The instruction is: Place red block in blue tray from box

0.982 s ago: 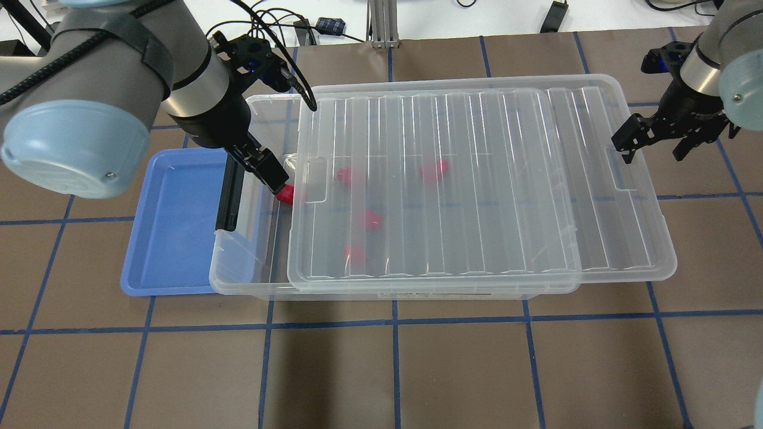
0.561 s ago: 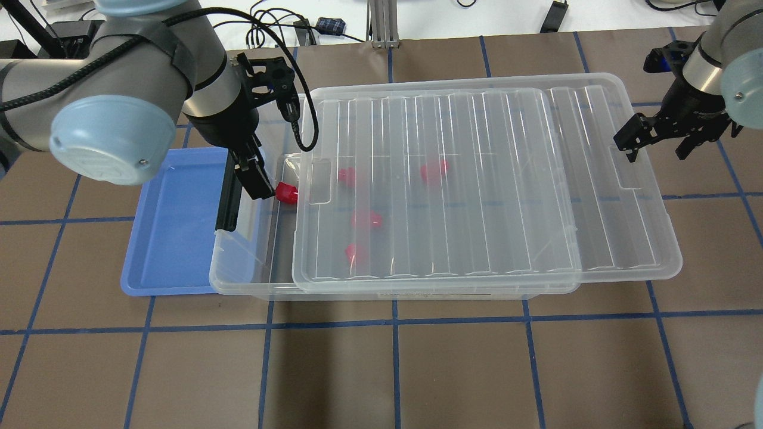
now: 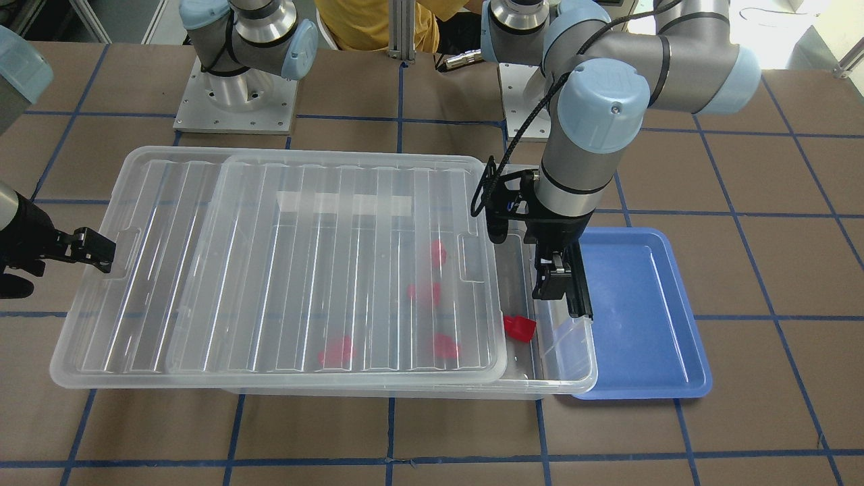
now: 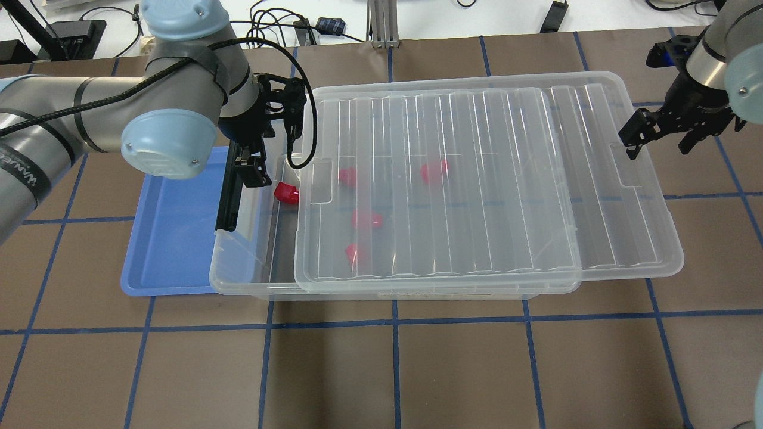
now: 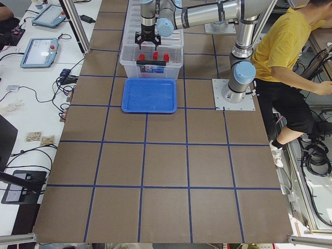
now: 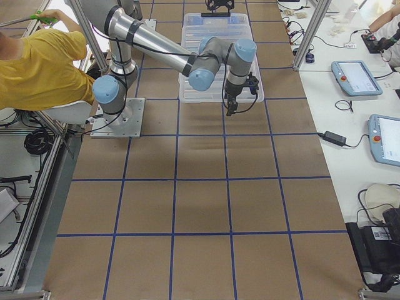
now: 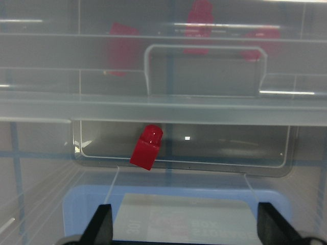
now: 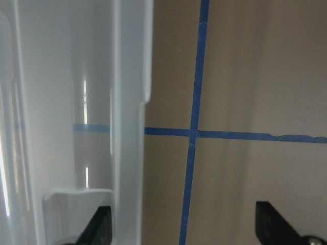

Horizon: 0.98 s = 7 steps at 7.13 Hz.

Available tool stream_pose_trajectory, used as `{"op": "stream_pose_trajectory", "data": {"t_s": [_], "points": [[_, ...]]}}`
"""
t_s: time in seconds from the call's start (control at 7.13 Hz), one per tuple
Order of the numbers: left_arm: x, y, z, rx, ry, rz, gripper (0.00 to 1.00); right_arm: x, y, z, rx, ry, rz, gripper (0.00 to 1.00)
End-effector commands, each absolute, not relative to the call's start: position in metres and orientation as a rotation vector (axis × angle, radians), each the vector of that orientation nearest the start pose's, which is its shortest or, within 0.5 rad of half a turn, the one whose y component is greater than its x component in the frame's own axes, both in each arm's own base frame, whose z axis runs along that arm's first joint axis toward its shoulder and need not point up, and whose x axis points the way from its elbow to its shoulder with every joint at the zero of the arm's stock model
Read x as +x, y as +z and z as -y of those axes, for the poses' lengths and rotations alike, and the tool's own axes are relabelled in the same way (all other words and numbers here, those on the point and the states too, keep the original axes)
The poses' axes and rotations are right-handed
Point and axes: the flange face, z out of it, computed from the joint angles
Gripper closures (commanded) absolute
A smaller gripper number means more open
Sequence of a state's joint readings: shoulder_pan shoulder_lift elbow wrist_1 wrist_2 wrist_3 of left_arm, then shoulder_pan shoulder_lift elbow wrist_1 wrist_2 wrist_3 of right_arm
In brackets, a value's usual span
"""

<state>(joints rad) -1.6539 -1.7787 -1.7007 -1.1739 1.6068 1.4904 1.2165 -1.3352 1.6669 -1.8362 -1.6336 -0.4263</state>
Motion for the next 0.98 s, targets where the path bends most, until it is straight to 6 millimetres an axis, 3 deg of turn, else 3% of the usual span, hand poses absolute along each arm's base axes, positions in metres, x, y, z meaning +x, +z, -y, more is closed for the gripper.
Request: {"op": "stream_pose_trajectory", "data": {"t_s": [0.0,0.42,0.84], "points": [[-0.168,0.341,0.559,-2.261,0.025,2.262,0.00,-0.080,0.352,0.580,-0.178,0.112,-3.184,0.00],[-0.169,0.313,0.568,-2.245,-0.026,2.241,0.00,-0.083,0.345,0.583,-0.204,0.132,-3.183,0.00],[-0.169,0.293,0.578,-2.251,-0.023,2.238,0.00,-0.083,0.355,0.583,-0.195,0.106,-3.182,0.00]]}}
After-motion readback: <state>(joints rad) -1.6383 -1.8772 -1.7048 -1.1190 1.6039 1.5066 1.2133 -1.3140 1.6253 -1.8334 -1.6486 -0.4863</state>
